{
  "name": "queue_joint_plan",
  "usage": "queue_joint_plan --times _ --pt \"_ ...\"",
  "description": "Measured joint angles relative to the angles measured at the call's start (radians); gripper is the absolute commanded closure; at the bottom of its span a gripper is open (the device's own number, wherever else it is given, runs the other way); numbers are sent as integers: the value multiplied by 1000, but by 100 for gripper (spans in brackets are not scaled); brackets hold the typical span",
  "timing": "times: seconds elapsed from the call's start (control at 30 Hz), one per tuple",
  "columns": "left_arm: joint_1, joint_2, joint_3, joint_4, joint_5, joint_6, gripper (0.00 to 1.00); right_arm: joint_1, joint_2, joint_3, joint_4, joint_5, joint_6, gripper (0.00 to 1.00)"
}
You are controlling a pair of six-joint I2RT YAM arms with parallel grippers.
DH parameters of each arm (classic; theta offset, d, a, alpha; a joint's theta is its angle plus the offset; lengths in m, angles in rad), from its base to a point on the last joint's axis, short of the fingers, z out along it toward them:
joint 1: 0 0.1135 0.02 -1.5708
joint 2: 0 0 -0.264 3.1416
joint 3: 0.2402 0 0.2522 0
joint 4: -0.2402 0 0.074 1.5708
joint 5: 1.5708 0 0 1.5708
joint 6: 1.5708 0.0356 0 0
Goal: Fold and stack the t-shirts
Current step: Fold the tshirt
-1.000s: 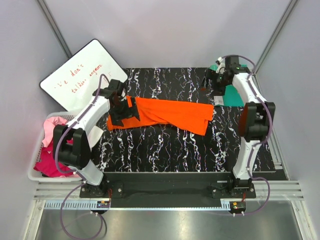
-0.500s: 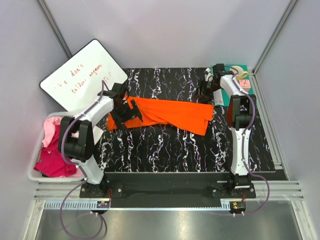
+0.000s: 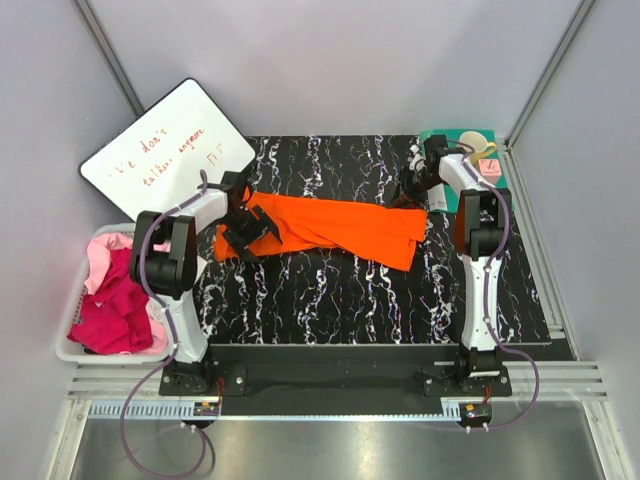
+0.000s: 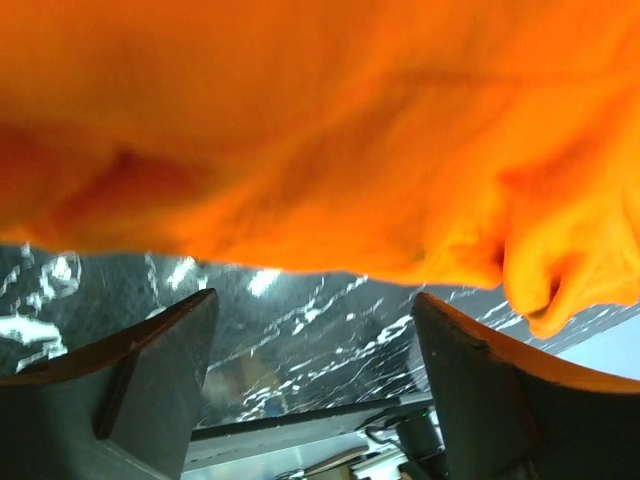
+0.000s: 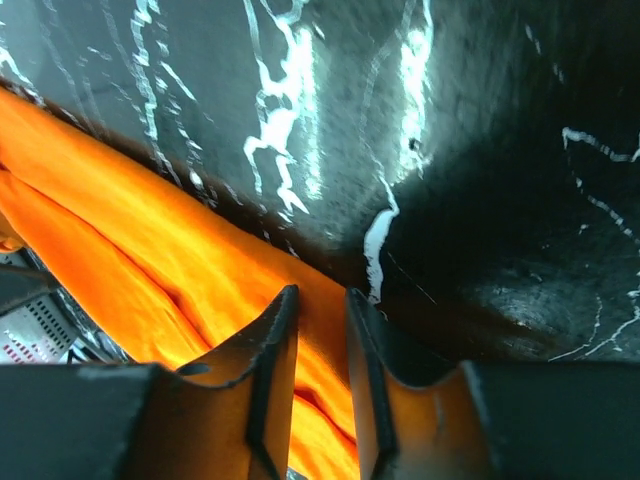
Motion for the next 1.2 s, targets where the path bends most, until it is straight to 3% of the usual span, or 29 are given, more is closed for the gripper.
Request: queue_joint_plan --times 0.1,0.13,0.23,0.27,0.3,0.37,0.4,0.8,1.0,1.2 --pt "7 39 11 8 5 -13 31 -1 -5 -37 4 -16 2 83" --pt "7 50 13 9 11 -19 34 -1 -10 -49 6 -18 1 84" --pt "8 74 35 -15 24 -23 52 -2 -37 -113 13 -27 3 94" --pt "8 85 47 -21 24 -23 59 -2 -50 -136 13 -26 2 99" --pt "8 96 58 -27 26 -24 73 -2 -58 -153 13 -26 1 100" --pt "8 128 93 -43 21 -7 85 -2 -83 -201 18 -27 1 100" --pt "8 140 107 -50 23 -11 98 -2 -94 -220 16 -24 1 100" --pt "7 301 398 -183 -66 67 100 -2 -242 -472 21 8 2 100" --pt "-2 424 628 -248 -120 126 100 -2 -333 -633 14 4 8 100" --pt "-58 605 959 -303 -124 168 98 9 -410 -753 -2 -13 27 100"
